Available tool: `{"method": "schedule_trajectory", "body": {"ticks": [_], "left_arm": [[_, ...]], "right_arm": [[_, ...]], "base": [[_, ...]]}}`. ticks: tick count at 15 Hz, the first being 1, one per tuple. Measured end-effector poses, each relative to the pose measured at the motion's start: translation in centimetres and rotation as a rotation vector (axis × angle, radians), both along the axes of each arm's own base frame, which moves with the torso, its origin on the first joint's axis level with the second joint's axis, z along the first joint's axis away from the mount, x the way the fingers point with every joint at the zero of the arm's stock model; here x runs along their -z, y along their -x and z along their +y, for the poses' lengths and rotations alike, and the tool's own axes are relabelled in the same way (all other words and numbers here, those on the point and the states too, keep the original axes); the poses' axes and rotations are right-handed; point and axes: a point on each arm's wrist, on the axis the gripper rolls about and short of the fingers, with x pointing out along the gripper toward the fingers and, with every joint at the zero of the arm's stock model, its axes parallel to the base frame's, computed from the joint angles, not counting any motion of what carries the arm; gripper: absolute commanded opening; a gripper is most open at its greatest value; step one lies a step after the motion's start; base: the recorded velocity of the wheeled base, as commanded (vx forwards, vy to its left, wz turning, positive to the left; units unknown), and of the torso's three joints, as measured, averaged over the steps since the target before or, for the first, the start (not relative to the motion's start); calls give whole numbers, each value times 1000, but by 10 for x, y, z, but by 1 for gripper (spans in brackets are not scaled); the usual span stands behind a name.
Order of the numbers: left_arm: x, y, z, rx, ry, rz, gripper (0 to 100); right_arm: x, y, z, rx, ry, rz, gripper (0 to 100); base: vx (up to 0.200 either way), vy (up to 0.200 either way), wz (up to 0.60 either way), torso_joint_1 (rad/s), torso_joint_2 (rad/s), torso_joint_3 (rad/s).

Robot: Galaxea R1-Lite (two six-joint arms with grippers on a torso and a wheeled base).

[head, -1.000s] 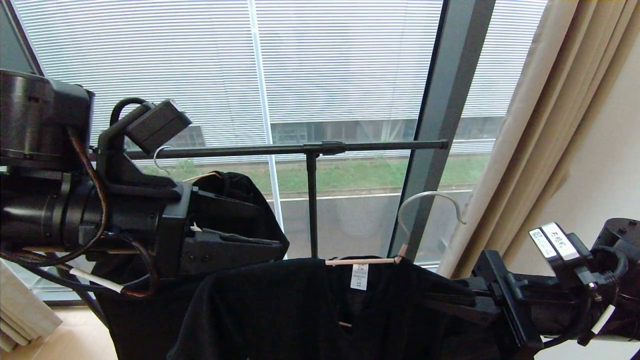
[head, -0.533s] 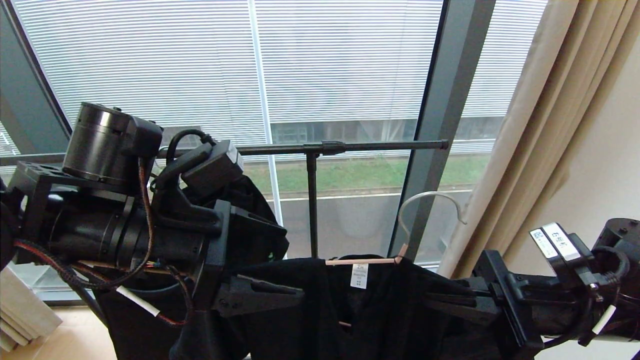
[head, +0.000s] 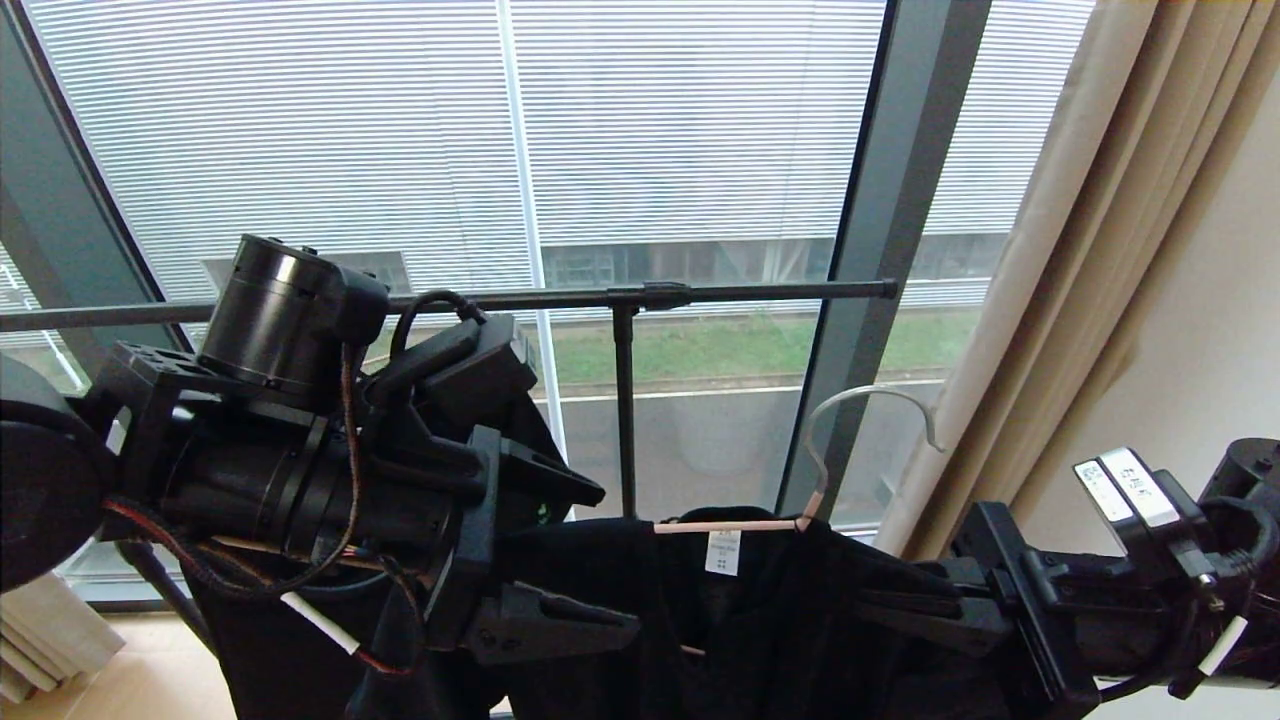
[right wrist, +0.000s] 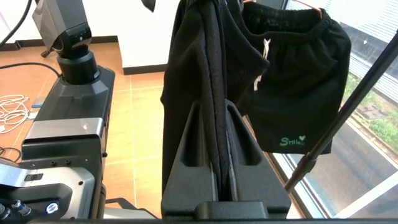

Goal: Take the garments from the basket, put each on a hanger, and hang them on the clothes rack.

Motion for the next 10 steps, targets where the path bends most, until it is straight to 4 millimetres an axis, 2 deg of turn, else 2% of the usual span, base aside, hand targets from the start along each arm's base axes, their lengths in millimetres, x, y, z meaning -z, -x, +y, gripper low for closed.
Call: {"method": "schedule_trajectory", "body": {"ticks": [3, 4, 10], "left_arm": [[5, -2, -5, 13, -10, 15, 100], [6, -2, -6, 15, -12, 19, 0], [11, 0, -9, 31, -23, 30, 0]], "right_arm": [[-2, 4, 2, -17, -3, -7, 0], [-2, 5, 2, -19, -3, -7, 0], [-3, 6, 2, -19, -6, -10, 0]], "base": [[0, 0, 0, 0, 0, 0], [0, 0, 0, 0, 0, 0], [0, 0, 0, 0, 0, 0]]}}
